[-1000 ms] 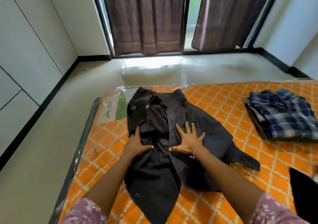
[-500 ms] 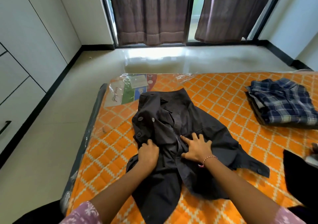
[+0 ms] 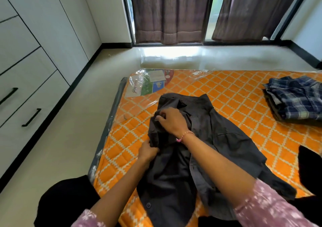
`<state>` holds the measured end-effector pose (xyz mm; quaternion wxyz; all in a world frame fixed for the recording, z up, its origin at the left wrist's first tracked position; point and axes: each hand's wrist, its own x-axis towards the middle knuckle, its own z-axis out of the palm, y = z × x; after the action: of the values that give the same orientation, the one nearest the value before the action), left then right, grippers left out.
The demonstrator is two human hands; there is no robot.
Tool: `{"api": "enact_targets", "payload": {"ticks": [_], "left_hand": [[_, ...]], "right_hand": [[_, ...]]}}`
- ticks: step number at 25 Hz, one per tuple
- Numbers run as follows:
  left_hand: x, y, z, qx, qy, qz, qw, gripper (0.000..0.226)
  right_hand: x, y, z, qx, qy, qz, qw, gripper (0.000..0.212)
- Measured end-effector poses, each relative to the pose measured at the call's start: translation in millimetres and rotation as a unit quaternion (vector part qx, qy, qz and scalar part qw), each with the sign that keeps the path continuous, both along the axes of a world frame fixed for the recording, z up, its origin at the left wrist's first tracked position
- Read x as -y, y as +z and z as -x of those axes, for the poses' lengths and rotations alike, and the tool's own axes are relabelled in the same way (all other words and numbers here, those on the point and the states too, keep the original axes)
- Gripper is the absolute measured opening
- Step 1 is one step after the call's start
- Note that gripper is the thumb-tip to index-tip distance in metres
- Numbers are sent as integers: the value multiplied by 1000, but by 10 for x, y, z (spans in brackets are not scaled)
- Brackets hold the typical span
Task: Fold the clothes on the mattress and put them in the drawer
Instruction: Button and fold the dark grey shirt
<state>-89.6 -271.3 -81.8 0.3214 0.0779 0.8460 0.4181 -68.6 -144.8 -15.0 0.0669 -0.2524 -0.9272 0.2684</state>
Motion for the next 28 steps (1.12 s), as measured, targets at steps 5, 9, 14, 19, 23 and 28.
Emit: {"api": "enact_targets", "payload": {"ticks": [5,9,14,19,23,28], "left_hand": [[136,257,42,-364,-162,85,913,38],[109,390,-168,-526,-305,112,786,15],[131,221,-231,-527,-296,152,782,42],[484,62,-345,-329,-268,241,873,69],[813,620,-92,-461,-199,363,785,31],[921,730,-504,-423,-389,421,702,64]], "right_hand": [[75,-201,561,80,-106,2,991,56],[11,-341,669,214,-176,56,959,38],[-228,-372,664,26,-188,232,954,22],[-703,8,523,-194,-315,387,845,12],[-1011,231,225,-225,-303,380,844,32],[-975,145,40,-126,-293,488,813,35]]}}
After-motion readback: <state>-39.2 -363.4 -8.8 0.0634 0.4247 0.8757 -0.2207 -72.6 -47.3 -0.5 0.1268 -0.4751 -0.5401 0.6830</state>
